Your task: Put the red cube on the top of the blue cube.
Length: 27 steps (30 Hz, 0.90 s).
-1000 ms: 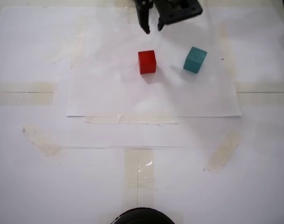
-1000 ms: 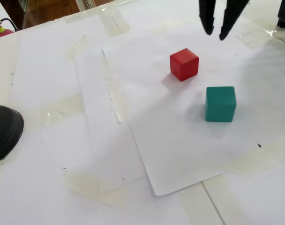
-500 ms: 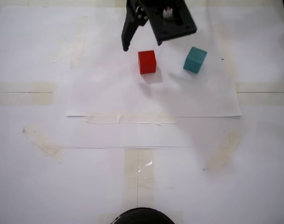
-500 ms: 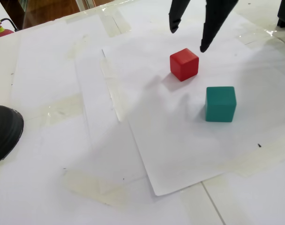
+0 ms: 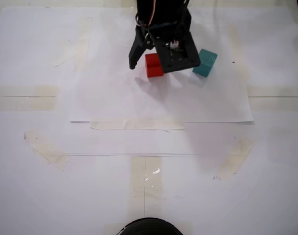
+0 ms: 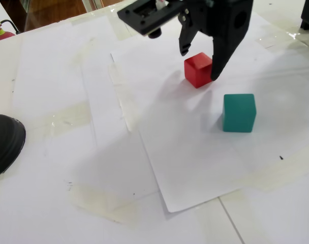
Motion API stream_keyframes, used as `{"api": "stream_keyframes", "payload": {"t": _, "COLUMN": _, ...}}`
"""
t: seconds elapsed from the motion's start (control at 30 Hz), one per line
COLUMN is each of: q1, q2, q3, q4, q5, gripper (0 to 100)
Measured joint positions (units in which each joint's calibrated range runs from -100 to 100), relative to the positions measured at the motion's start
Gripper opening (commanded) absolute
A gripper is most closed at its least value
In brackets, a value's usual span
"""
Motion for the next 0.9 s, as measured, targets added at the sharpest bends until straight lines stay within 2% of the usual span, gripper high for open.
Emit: {"api": "stream_keyframes", "payload": {"t": 0.9, "q1": 0.00, "q2": 0.52, "q3": 0.54, "q4": -0.89, "q5": -0.29, "gripper": 17}}
